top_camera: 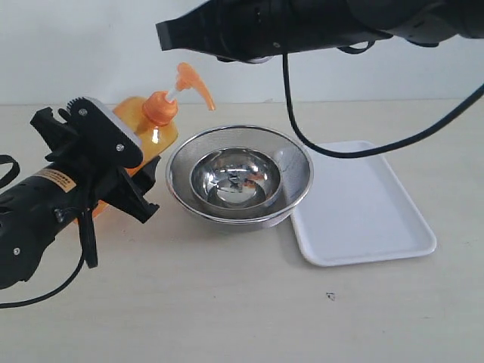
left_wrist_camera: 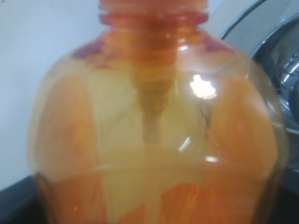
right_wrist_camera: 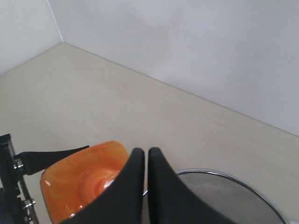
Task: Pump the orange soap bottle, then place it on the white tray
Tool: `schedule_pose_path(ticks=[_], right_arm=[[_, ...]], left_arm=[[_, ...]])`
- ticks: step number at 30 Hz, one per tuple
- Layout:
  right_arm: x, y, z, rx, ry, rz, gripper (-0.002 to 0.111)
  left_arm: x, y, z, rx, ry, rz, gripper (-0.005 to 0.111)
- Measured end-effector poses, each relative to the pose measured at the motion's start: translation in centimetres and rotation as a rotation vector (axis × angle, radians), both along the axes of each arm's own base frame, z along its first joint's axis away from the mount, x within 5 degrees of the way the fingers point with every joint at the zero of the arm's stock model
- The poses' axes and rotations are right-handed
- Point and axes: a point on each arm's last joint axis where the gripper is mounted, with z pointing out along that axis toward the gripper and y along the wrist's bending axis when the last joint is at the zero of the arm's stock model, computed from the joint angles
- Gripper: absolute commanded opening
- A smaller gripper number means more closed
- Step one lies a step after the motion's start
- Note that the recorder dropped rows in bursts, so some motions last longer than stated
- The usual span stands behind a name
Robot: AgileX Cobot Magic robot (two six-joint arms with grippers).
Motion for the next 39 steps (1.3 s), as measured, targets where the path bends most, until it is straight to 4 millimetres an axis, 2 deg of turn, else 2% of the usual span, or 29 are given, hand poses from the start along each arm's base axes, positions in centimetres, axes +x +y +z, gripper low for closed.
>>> schedule_pose_path(ticks=[5,11,19,23,29,35,39], right_arm=[[0.5,-0.1,-0.7,0.000,0.029,-0.015,0.000],[1.3,0.6,-2.7,-0.026,0.086,-0.017,0.000],[1.2,0.7,-2.8,-0.036,0.072,-0.009,0.000],[0.6,0.2,-1.2,-0.024,0.035,0.001,0.000],[-1.5,-0.9,1.3,-0.021,0.050,0.050,0.000],[-3.2,0.4,0.3,-0.095,0.119,0.162,0.000],[-3.3,1.5,-1.1,-0.133,0.154,0.196,0.000]], left_arm=[[0.0,0.0,0.0,0.002,0.000,-0.001,0.005],[0.1,-0.1,0.1,0.004,-0.004,-0.009,0.005],[0.7,-0.6,0.6,-0.012,-0.003,-0.019,0.005],[0.8,-0.6,0.7,-0.014,-0.005,-0.018,0.005],[0.8,-0.6,0.6,-0.011,0.010,-0.017,0.005],[0.8,-0.6,0.6,-0.007,0.009,-0.018,0.005],[0.8,-0.6,0.6,-0.007,0.009,-0.018,0.005]])
